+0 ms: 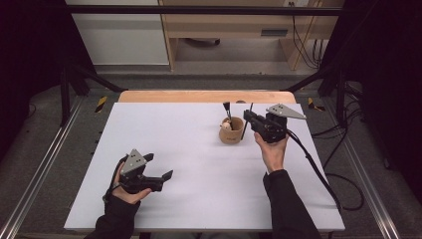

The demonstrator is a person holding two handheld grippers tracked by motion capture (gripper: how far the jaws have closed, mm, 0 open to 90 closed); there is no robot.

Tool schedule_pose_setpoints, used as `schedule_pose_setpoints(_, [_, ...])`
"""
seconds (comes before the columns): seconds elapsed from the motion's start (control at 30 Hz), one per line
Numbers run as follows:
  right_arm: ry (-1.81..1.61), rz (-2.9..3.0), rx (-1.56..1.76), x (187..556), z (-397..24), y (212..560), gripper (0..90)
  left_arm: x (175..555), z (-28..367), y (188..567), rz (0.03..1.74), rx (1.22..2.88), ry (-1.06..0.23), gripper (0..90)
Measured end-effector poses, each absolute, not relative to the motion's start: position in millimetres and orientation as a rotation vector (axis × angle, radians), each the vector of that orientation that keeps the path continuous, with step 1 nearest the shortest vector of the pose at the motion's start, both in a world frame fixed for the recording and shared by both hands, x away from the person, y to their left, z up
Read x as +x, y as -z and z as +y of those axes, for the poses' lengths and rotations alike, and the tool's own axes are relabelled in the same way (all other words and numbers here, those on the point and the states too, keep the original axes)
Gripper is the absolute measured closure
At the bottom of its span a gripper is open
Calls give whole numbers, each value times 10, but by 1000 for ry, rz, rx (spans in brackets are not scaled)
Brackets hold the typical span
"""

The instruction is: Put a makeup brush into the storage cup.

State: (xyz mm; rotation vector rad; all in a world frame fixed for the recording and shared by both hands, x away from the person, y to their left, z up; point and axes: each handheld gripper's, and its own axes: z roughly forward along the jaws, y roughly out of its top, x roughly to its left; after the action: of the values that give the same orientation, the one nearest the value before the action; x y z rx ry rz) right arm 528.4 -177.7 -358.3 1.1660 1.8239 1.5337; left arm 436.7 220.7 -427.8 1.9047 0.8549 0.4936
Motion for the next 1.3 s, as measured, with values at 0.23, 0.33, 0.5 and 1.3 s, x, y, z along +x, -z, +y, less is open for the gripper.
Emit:
schedule_pose_setpoints(0.23, [-1521,1810,1166,5414,-1723,3541,850,4374,2211,4281,851,1908,-492,80])
schedule_pose_setpoints(0.33, [-1517,1806,1172,5446,-1710,3536,850,4374,2208,4279,851,1907,-491,80])
schedule_pose_setpoints(0.5, [-1505,1793,1180,5525,-1681,3533,850,4374,2209,4275,848,1906,-489,80])
schedule_pose_setpoints(1.3, [-1455,1741,1216,5787,-1641,3609,850,4372,2173,4282,837,1911,-483,82])
